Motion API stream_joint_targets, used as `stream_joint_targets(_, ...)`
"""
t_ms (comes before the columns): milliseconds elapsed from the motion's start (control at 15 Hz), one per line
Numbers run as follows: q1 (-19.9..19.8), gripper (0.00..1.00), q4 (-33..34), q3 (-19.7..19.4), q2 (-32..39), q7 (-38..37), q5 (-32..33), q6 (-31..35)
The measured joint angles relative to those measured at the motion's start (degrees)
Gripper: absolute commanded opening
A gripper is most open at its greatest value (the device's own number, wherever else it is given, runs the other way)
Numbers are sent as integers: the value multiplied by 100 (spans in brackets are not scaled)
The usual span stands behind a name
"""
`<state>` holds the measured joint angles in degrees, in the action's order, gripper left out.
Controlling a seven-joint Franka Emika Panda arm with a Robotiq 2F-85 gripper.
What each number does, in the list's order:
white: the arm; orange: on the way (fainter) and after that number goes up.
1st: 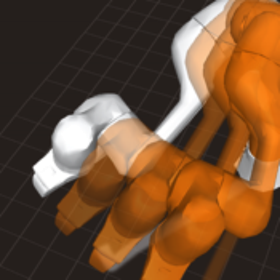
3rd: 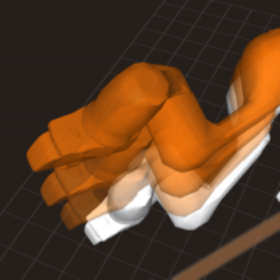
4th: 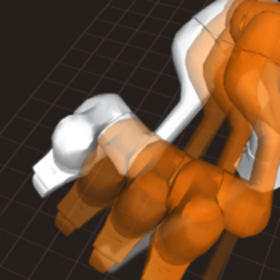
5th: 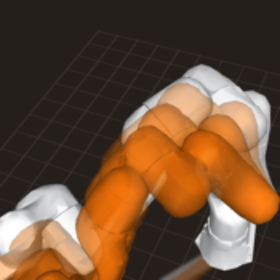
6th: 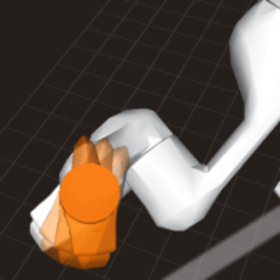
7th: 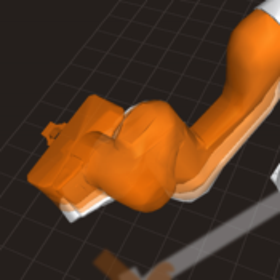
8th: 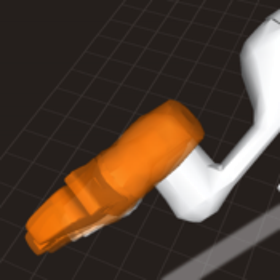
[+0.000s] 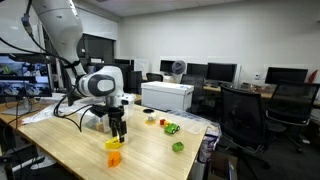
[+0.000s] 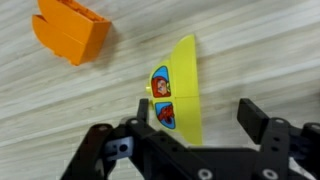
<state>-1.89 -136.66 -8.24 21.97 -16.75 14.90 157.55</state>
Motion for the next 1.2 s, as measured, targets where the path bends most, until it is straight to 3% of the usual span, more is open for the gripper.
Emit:
stream_joint_targets(67,1,95,0,10,46,2,-71,105)
stream_joint_targets(133,2,61,-1,10,80,4,-109,171)
stream_joint_targets(267,1,62,-1,2,141,4,-177,278)
stream_joint_targets(533,2,35,0,-34,204,5,-251,464)
stream_joint_targets(667,2,32,10,-81,175,4,-321,515)
stream_joint_targets(800,0,22,14,-143,174,5,-381,541)
stream_joint_targets(1200,-28,22,24,-242,-516,4,-823,455)
